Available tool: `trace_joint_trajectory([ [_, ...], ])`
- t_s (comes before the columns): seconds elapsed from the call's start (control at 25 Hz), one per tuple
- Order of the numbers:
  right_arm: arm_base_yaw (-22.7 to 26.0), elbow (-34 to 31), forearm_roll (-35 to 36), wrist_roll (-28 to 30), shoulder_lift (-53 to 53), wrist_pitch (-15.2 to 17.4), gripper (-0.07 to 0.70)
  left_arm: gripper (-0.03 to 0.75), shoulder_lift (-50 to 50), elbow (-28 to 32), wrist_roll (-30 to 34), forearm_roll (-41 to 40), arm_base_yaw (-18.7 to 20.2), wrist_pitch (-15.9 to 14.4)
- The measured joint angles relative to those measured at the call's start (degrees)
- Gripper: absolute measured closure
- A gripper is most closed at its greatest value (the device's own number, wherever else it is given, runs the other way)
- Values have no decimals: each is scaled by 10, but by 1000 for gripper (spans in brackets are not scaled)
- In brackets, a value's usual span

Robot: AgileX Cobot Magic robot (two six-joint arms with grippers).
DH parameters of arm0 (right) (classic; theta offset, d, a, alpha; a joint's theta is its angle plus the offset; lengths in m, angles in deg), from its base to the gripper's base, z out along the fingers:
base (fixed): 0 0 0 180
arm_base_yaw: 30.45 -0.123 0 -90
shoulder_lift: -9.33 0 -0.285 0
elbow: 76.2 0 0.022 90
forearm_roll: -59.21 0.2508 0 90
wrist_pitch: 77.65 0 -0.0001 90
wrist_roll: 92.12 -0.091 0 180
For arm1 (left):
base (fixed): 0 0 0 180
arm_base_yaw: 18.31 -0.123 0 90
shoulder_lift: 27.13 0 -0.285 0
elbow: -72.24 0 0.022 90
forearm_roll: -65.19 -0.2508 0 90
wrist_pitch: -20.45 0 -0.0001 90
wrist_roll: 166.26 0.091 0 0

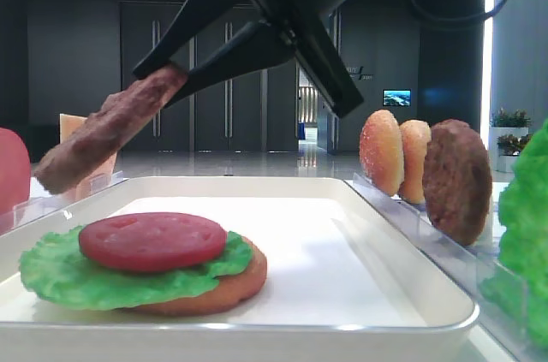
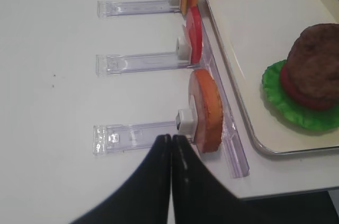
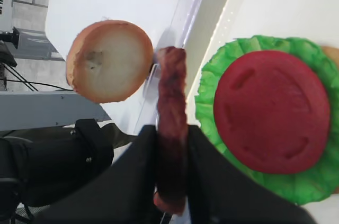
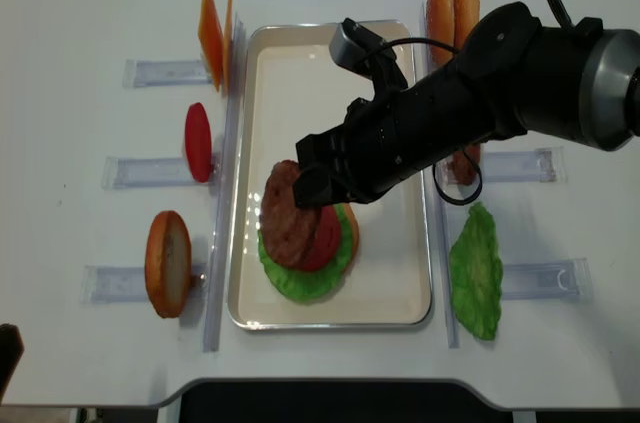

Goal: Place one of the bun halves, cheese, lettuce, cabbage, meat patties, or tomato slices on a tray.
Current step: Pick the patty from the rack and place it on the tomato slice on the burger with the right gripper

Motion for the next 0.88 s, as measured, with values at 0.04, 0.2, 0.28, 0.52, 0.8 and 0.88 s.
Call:
trace_joint_trajectory([
  [0.04, 0, 0, 2, 3, -2, 1, 517, 716, 0, 0, 0, 0, 0, 0],
  [0.2, 0, 0, 9, 10, -18, 4, 517, 716, 0, 0, 0, 0, 0, 0],
  [0.28, 0, 0, 11, 12, -24, 5, 517, 716, 0, 0, 0, 0, 0, 0],
  [0.52, 1, 0, 12, 12, -27, 6, 517, 716, 0, 0, 0, 0, 0, 0],
  [0.8, 12, 0, 12, 13, -28, 8, 517, 716, 0, 0, 0, 0, 0, 0],
  [0.88, 14, 0, 12, 13, -28, 9, 517, 716, 0, 0, 0, 0, 0, 0],
])
